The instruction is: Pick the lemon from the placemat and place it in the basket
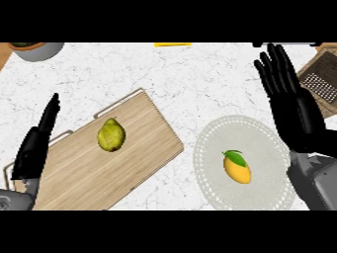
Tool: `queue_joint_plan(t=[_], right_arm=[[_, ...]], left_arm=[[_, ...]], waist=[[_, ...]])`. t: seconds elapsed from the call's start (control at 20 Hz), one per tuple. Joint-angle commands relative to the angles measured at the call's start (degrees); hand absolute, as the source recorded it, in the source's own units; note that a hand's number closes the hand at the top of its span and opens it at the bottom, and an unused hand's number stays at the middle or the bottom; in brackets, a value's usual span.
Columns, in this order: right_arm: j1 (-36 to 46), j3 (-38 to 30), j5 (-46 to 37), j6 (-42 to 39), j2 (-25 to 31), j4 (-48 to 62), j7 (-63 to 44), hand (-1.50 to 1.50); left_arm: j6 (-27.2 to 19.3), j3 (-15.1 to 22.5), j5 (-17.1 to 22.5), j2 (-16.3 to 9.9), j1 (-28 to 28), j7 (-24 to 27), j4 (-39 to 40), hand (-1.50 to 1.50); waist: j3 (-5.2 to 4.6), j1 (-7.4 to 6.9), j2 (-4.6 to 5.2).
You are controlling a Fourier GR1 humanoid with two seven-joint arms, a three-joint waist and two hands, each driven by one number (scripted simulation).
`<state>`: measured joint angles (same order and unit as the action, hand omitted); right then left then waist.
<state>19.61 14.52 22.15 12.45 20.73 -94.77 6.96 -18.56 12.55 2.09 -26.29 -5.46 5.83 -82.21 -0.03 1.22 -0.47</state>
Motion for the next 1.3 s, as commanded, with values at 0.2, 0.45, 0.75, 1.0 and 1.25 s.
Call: queue_joint_plan(t=[0.2, 0.45, 0.75, 1.0, 1.25], right_arm=[[-15.72, -0.77, 1.67, -12.62, 8.41, -8.26, 3.77, 1.5], [-18.77, 15.83, -19.65, -12.44, 9.48, -12.17, 10.24, -1.5], [-28.57, 17.41, -35.85, 10.34, 3.81, -17.22, -1.02, -1.5], [-29.14, 8.32, -48.14, 11.66, 15.68, -20.32, -16.69, -1.5], [-27.68, 4.99, -52.66, -1.87, 27.47, -29.56, -34.94, -1.5]], left_arm=[[-1.55, -2.84, 7.01, 8.49, 3.49, 0.71, -8.28, 0.0], [3.04, -2.76, 12.86, 9.82, 3.95, -1.45, -9.76, 0.0], [1.07, -2.91, 12.16, 10.69, 5.66, -2.34, -11.24, 0.0], [-0.44, -3.38, 11.28, 10.9, 5.25, -2.34, -11.99, 0.0], [0.86, -2.7, 10.57, 9.62, 6.38, -2.06, -13.27, 0.0]], waist=[[0.08, -0.33, -0.08], [-0.04, -0.85, -0.33], [-0.17, 0.55, -0.41], [-0.54, 2.13, -0.59], [-0.65, 0.51, -0.29]])
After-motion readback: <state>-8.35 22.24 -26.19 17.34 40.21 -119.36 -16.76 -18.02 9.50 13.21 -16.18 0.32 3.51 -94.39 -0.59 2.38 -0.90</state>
